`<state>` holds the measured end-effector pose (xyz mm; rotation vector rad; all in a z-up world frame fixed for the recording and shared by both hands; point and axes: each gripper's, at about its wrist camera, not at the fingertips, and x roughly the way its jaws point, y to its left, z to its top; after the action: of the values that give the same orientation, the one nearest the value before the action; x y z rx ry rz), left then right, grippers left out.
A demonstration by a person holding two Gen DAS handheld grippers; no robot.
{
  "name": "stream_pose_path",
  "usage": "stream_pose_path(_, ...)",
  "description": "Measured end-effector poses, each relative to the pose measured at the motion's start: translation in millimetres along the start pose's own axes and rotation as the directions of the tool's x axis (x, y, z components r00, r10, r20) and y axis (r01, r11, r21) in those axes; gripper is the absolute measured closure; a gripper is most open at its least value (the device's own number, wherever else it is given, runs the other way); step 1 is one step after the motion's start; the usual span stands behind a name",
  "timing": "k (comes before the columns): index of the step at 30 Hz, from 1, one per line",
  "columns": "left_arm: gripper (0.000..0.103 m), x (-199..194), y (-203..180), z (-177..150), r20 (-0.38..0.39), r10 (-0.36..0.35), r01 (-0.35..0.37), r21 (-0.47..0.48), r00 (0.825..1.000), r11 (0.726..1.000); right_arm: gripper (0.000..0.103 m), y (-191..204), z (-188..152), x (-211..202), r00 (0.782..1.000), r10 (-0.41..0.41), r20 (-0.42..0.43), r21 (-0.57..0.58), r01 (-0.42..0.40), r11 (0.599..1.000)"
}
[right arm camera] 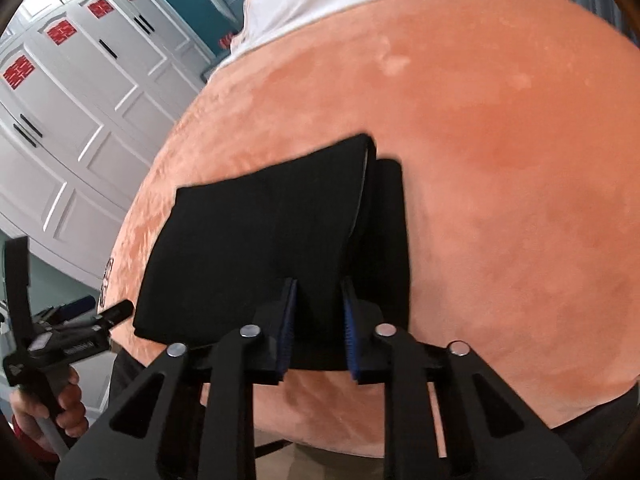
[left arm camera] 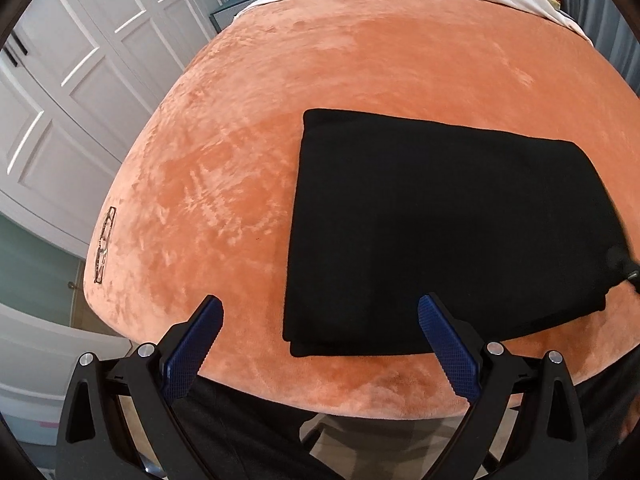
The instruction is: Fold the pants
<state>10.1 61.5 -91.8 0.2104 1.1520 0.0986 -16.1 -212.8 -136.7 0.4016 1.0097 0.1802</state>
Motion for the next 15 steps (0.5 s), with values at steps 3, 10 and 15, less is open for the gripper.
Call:
stream_pose_path(3, 0.007, 3, -2, 2, -0.016, -0.009, 0.009, 0.006, 1.000, 1.000, 0.078, 0, -7, 18, 0.997, -0.055, -0.047, -0.055, 0.053, 0.997)
stream_pose_path(10, 0.007, 5, -8, 3, -0.016, -0.031, 0.031, 0.014, 0.999, 0.999, 0.076, 43, 5, -25, 0.995, -0.031, 0.093, -0.107, 0.041, 0.993)
stream_pose_path(15, 0.007, 1, -12, 2, -0.003, -0.036, 0.036, 0.035, 0.999, 0.999, 0.080, 29, -4, 27, 0.990, -0.133, -0.043, -0.122, 0.127, 0.984)
